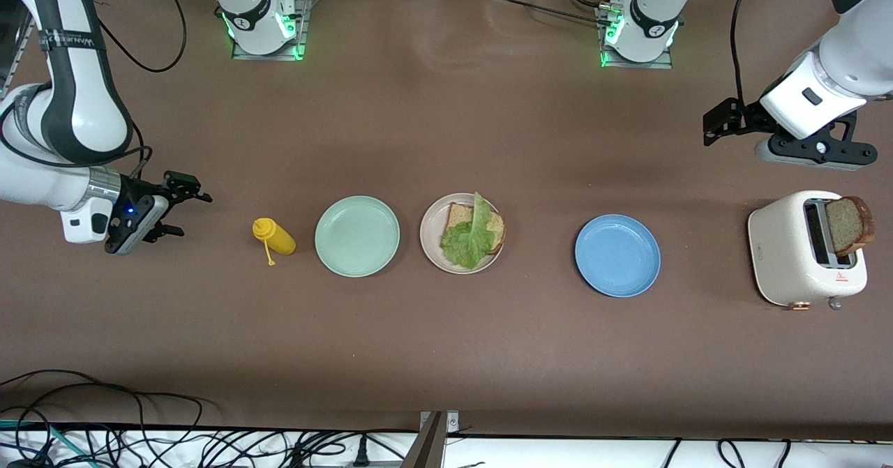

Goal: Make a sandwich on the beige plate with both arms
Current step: 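Grasp the yellow squeeze bottle with the right gripper, then lift the bottle and move it over the sandwich with the right gripper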

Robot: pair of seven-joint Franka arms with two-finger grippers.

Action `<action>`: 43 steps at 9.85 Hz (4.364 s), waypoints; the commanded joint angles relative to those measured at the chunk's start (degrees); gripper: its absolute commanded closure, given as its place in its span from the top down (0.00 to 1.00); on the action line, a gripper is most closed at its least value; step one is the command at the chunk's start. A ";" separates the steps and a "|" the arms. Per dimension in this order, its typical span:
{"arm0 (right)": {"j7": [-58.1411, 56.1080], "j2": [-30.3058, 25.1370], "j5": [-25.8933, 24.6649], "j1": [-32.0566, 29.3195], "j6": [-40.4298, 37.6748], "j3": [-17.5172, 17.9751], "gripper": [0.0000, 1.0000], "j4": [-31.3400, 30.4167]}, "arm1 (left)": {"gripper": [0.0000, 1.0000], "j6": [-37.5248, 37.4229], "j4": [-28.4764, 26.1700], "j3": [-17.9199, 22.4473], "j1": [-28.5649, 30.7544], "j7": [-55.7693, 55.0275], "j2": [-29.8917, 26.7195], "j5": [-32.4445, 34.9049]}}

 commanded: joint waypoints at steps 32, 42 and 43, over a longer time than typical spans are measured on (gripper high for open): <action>-11.13 15.75 7.08 3.85 10.99 10.65 0.11 9.20 | 1.00 -0.50 -0.04 0.46 -0.43 -0.30 -0.39 -1.33; 56.74 12.22 -29.60 22.80 -7.86 13.58 0.11 23.52 | 1.00 -0.50 -0.04 0.46 -0.52 -0.39 -0.39 -1.33; 59.75 12.41 -30.23 26.66 -10.52 11.49 0.11 25.03 | 1.00 -0.50 -0.04 0.46 -0.52 -0.39 -0.39 -1.33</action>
